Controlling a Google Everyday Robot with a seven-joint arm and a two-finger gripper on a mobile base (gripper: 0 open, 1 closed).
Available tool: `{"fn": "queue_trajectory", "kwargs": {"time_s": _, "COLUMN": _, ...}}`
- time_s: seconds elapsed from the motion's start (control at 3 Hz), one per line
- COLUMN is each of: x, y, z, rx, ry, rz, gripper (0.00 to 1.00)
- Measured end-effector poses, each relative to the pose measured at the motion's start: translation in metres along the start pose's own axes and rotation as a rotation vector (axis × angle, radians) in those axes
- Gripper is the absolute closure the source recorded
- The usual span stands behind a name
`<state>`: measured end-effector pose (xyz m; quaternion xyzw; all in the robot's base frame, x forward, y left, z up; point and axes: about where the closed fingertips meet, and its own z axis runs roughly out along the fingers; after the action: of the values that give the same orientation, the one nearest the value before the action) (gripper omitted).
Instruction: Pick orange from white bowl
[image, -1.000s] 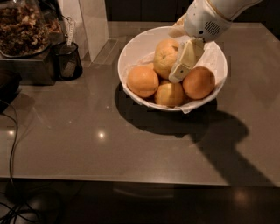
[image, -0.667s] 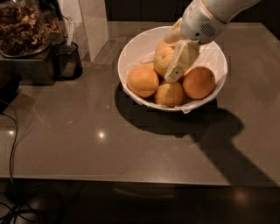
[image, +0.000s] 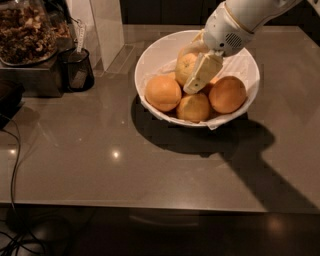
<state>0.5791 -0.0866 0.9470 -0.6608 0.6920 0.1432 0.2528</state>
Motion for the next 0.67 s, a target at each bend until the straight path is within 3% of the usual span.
{"fn": "queue_trajectory", "kwargs": {"time_s": 0.67, "x": 0.0070, "y": -0.0003, "z": 0.0112, "rx": -0.028, "ry": 0.000, "rz": 0.016, "gripper": 0.24}}
